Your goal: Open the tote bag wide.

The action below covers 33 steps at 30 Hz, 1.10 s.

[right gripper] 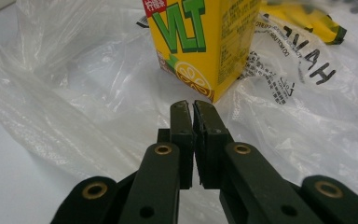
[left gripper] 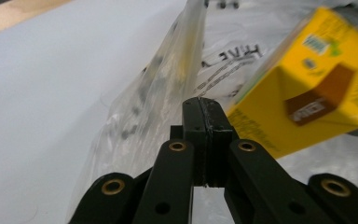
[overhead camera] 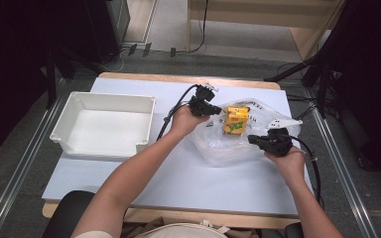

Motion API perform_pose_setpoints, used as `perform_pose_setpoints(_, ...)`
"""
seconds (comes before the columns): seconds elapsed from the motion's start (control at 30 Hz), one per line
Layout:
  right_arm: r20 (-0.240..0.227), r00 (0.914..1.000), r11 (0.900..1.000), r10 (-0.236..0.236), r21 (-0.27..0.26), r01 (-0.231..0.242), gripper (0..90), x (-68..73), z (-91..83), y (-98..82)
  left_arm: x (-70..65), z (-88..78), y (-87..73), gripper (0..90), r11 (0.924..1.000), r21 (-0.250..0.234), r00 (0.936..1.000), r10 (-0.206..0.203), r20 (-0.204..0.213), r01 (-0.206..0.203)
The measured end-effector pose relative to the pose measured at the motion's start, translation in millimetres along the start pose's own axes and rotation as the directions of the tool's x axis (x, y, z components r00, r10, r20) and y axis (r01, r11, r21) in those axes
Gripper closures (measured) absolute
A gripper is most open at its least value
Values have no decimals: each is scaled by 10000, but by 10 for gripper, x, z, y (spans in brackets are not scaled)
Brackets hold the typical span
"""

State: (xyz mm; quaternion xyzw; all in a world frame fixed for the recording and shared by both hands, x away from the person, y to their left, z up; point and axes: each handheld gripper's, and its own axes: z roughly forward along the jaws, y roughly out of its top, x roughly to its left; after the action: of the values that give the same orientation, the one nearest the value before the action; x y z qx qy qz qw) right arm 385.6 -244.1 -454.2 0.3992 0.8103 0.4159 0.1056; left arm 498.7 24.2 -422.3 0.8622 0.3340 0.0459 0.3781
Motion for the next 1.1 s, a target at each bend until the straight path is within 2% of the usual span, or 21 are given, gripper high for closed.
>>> perform_pose_setpoints(0.2,-145,9998,9994,97,320,-93,878,-51,120,-53,25,215,-93,900,9999,130,9999,-114,-16,114)
perform_pose_setpoints(0.27,-198,9997,9994,131,315,-125,878,-64,150,-69,9,269,-111,900,9998,183,10000,-5,-45,6)
perform_pose_setpoints(0.37,-307,9992,9992,265,298,-256,878,-89,181,-94,7,355,-128,900,9993,335,9994,184,-301,-174)
perform_pose_setpoints(0.47,-411,9992,9993,21,375,-6,878,-103,220,-135,64,416,-134,900,9986,511,9978,130,-651,-96)
perform_pose_setpoints(0.57,-558,9983,9992,150,385,-129,878,-110,224,-165,119,439,-136,900,9989,461,9963,44,-864,-4)
perform_pose_setpoints(0.6,-594,9982,9993,73,378,-50,878,-109,222,-178,141,440,-132,900,9984,565,9953,116,-958,-62)
perform_pose_setpoints(0.7,-631,9976,9984,-296,464,326,878,-66,206,-229,201,444,-117,895,9983,572,9938,-38,-1114,102)
perform_pose_setpoints(0.9,-904,9933,9969,-717,268,744,878,-10,126,-340,229,433,-121,886,9982,580,9944,-105,-1051,167)
perform_pose_setpoints(1.1,-1142,9899,9953,-845,383,894,878,67,30,-426,246,435,-127,881,9982,485,9950,-311,-948,358)
